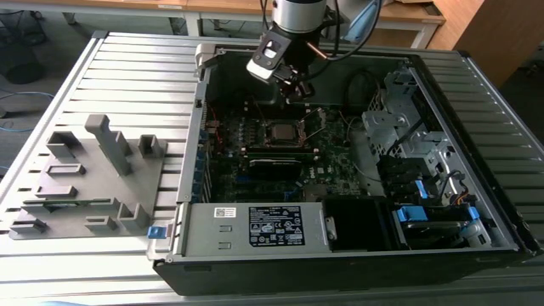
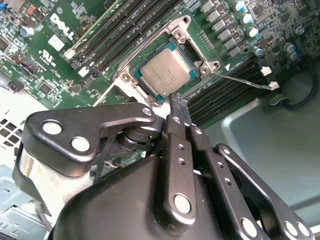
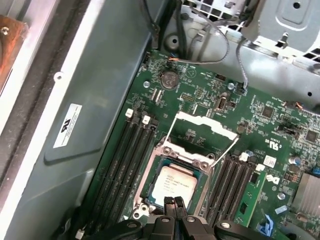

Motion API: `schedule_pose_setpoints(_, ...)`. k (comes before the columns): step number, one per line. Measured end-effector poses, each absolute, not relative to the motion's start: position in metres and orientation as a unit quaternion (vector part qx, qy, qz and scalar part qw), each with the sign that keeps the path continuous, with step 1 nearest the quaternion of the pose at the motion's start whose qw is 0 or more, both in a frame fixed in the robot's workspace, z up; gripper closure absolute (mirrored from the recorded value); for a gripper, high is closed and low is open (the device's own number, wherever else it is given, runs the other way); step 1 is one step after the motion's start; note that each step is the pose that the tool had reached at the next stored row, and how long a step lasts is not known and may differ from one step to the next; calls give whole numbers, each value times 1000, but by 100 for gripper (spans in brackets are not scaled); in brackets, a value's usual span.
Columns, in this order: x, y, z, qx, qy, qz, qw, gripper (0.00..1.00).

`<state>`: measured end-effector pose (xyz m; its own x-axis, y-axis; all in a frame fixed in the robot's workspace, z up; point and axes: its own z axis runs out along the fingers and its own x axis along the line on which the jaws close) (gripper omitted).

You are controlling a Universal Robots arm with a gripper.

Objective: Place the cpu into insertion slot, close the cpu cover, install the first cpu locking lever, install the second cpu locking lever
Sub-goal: 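Close the cpu cover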

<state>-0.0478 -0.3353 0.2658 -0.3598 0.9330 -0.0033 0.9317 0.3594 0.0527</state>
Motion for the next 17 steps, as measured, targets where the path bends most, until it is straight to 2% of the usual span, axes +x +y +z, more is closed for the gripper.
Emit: schedule_pose_setpoints(17,-48,-335,266,524,851,22,15,89)
